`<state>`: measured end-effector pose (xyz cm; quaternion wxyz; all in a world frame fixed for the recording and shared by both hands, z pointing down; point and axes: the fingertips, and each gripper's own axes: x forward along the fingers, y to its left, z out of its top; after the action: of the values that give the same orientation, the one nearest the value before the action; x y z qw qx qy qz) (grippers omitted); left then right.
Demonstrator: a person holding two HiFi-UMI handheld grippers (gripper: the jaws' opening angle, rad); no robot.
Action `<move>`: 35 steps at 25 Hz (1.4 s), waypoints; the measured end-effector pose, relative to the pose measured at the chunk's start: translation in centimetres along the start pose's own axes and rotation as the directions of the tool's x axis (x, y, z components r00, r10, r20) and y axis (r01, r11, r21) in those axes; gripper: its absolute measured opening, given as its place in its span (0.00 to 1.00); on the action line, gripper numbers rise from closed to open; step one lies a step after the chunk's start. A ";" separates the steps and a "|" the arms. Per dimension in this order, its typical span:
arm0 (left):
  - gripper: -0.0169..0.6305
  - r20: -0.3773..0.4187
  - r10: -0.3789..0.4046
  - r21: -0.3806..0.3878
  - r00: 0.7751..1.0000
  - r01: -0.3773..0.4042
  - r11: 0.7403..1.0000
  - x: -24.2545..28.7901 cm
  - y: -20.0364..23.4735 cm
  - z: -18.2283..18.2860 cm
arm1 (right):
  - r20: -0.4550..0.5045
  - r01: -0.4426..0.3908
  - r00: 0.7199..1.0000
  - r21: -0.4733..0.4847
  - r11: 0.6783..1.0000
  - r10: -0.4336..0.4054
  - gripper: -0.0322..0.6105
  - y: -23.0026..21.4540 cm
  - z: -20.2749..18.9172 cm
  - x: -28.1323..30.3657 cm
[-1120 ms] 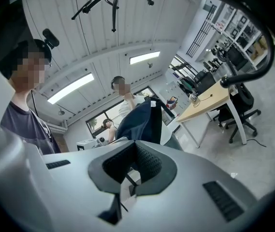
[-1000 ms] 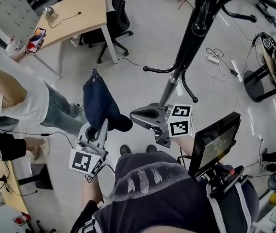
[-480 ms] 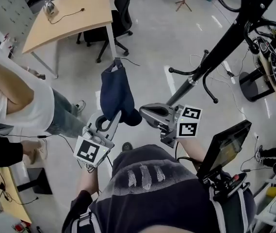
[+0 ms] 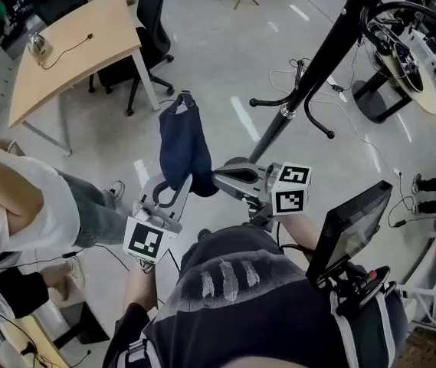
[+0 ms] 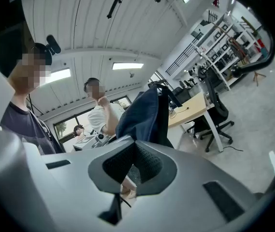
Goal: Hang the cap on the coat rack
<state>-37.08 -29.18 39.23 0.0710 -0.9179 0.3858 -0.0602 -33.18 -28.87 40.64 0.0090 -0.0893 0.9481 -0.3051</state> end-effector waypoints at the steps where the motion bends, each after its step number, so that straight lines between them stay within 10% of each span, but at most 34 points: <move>1: 0.05 -0.006 -0.028 0.023 1.000 0.028 0.999 0.6 -0.2 -0.1 | 0.013 0.023 1.000 0.004 1.000 -0.023 0.06 -0.2 0.1 -0.5; 12: 0.05 -0.098 -0.194 0.162 0.976 0.208 0.965 5.1 -1.0 -4.2 | 0.090 0.162 0.982 0.029 0.986 -0.164 0.06 -2.2 0.2 -2.1; 35: 0.05 -0.213 -0.249 0.207 0.945 0.292 0.934 13.2 -6.0 -5.0 | 0.068 0.140 0.987 0.045 0.989 -0.143 0.06 -3.2 1.7 -7.3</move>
<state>-24.53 -34.91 45.94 0.1345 -0.9379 0.2503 -0.1992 -25.34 -31.10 40.88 0.0227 -0.1667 0.9321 -0.3208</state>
